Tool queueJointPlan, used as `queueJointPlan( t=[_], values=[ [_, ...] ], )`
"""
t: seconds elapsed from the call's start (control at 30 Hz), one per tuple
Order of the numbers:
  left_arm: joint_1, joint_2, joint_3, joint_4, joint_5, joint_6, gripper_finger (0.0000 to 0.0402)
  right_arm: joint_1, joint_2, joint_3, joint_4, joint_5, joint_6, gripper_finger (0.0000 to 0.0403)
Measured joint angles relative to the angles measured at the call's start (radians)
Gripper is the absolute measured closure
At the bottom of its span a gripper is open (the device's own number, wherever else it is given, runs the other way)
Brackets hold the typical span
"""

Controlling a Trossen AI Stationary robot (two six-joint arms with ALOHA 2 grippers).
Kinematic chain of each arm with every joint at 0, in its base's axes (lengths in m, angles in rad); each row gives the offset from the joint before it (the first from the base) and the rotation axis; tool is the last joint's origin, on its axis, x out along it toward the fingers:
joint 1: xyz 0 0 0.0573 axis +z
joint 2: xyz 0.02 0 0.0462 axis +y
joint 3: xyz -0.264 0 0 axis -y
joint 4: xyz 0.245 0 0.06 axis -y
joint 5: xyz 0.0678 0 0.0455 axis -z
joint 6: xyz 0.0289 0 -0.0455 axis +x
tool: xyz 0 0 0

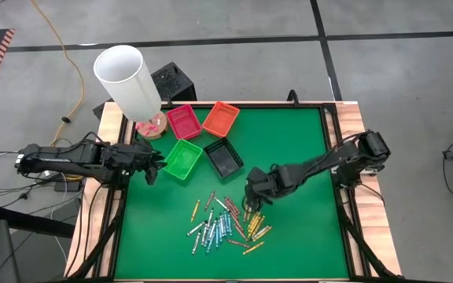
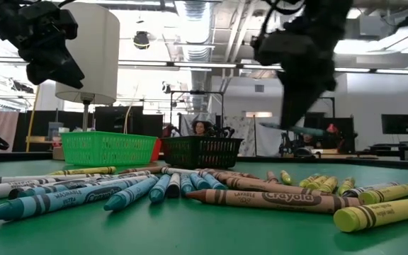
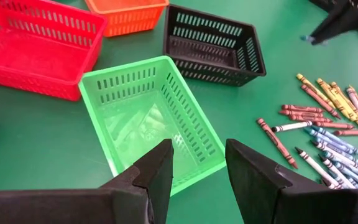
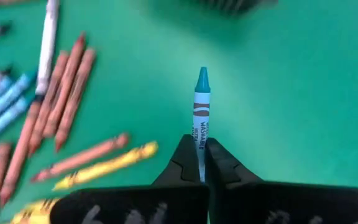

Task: Sort crayons
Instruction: Put the blue crayon into the orange bin

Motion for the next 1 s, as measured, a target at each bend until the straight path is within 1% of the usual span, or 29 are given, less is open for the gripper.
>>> queueJointPlan(
  t=[0.13,0.2,0.3,0.43,0.57,0.67,0.73,0.93,1.0],
  values=[
    [0.000,0.000,0.000,0.000,-0.049,-0.010,0.0265,-0.093,-0.009,0.040,0.020,0.067,-0.114,0.0402],
    [0.000,0.000,0.000,0.000,-0.081,-0.022,0.0265,-0.151,-0.007,0.065,0.064,0.090,-0.190,0.0402],
    [0.000,0.000,0.000,0.000,-0.109,-0.037,0.0265,-0.244,-0.006,0.071,0.233,0.092,-0.318,0.0402],
    [0.000,0.000,0.000,-0.001,-0.113,-0.042,0.0265,-0.357,-0.006,0.072,0.458,0.086,-0.457,0.0403],
    [0.000,0.000,0.000,-0.006,-0.118,-0.062,0.0265,-0.469,0.000,0.072,0.617,0.037,-0.481,0.0403],
    [0.000,0.000,0.000,-0.006,-0.126,-0.067,0.0265,-0.524,0.016,0.073,0.709,0.033,-0.489,0.0403],
    [0.000,0.000,0.000,-0.007,-0.134,-0.074,0.0265,-0.550,0.044,0.074,0.779,0.026,-0.504,0.0403],
    [0.003,0.000,0.000,-0.025,-0.162,-0.089,0.0265,-0.603,0.129,0.072,0.835,-0.019,-0.507,0.0403],
    [0.003,0.000,0.000,-0.025,-0.170,-0.089,0.0265,-0.616,0.161,0.073,0.890,-0.030,-0.500,0.0403]
  ],
)
